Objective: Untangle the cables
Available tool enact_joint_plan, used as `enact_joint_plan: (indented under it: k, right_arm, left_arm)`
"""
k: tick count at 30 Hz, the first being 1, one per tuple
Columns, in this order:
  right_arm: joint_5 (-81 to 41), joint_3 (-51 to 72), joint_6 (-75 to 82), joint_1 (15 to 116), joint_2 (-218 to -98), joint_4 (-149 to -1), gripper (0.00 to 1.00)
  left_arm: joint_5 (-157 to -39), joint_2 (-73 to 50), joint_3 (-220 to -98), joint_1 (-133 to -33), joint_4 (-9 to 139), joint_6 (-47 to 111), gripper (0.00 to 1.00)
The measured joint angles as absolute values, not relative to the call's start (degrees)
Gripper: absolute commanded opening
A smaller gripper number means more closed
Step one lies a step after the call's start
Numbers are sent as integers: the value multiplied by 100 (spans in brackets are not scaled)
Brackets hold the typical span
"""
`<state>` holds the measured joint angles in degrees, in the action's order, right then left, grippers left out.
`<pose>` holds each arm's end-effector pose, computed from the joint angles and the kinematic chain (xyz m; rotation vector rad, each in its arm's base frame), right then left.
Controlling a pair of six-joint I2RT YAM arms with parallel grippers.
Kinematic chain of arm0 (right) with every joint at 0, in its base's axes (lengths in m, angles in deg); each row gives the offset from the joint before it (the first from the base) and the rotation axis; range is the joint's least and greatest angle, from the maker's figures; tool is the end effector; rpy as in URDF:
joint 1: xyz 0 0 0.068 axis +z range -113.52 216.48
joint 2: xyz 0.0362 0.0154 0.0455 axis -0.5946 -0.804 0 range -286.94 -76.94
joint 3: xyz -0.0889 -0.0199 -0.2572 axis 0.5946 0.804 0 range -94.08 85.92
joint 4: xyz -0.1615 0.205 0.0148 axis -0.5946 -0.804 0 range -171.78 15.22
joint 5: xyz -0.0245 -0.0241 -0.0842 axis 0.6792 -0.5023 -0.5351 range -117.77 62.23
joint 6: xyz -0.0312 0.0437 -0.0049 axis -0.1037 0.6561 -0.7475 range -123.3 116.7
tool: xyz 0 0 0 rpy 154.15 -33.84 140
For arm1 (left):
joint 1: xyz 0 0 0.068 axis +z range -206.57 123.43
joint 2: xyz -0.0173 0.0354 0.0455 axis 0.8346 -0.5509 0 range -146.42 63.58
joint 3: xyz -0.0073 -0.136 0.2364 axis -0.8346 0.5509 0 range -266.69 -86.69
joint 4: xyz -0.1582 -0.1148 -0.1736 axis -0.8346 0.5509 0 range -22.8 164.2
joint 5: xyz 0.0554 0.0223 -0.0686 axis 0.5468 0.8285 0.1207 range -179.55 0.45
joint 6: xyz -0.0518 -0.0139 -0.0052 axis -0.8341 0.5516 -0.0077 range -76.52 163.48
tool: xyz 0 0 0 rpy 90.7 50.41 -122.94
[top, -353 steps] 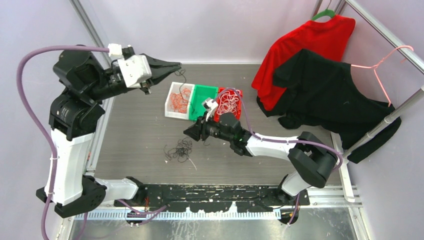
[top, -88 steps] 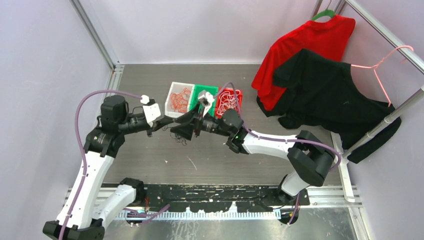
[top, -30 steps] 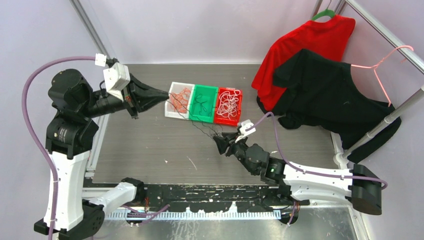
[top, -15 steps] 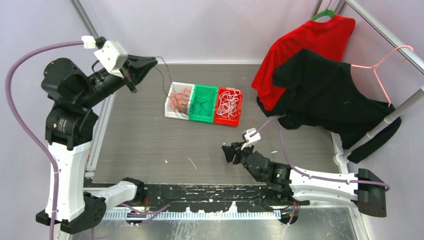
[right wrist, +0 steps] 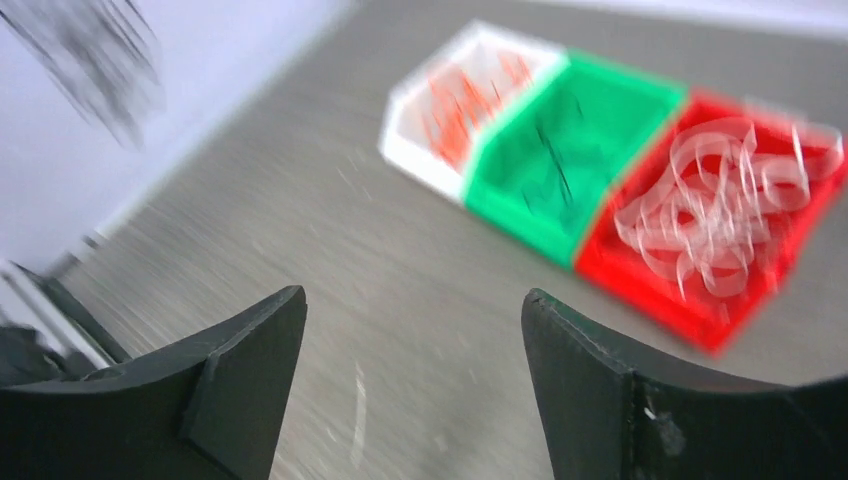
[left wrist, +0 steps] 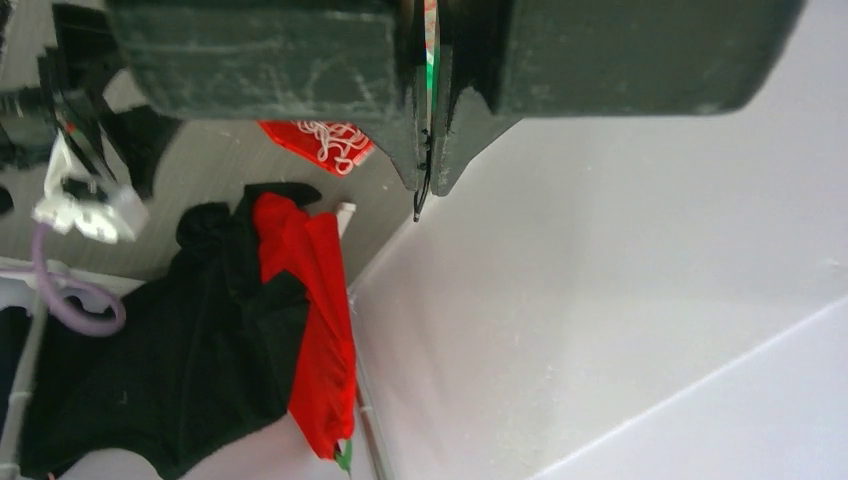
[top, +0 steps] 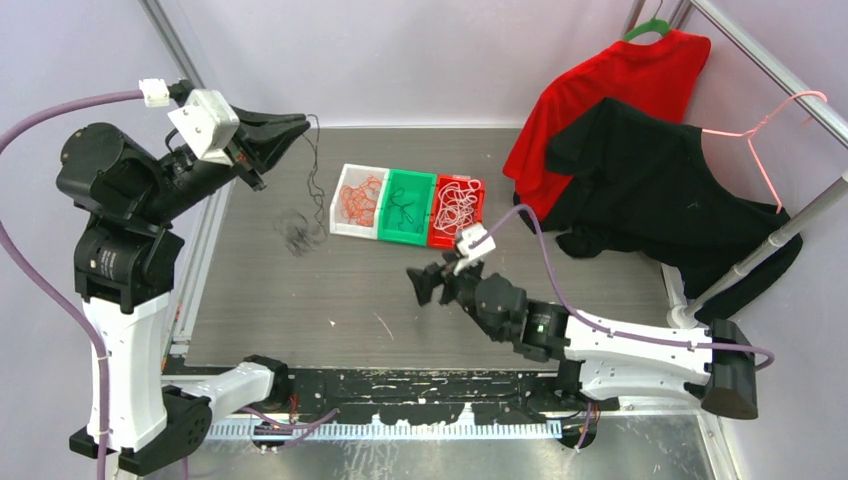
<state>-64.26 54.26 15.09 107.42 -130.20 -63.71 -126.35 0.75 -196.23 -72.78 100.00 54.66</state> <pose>0.0896 0.1941 0.2720 -0.3332 1.7227 0.5922 0.1123 -0.0549 0.5925 0.8341 1.1181 -0.4986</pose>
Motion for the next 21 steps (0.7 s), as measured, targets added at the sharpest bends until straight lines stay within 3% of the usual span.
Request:
enact_joint_plan:
  k: [4, 9, 21]
  right_arm:
    - [-6098, 3748, 733, 10742, -13758, -6155, 88]
    - [-5657, 2596, 208, 10742, -14327, -5998, 86]
    - [-5324, 2178, -384, 10727, -14926, -6041, 83]
  left_arm:
    - [-12827, 158, -19350, -7278, 10197, 5470, 0]
    - [-13035, 206, -19144, -7278, 10376, 5470, 0]
    - [-13704, 247, -19116, -7278, 10391, 5212, 0]
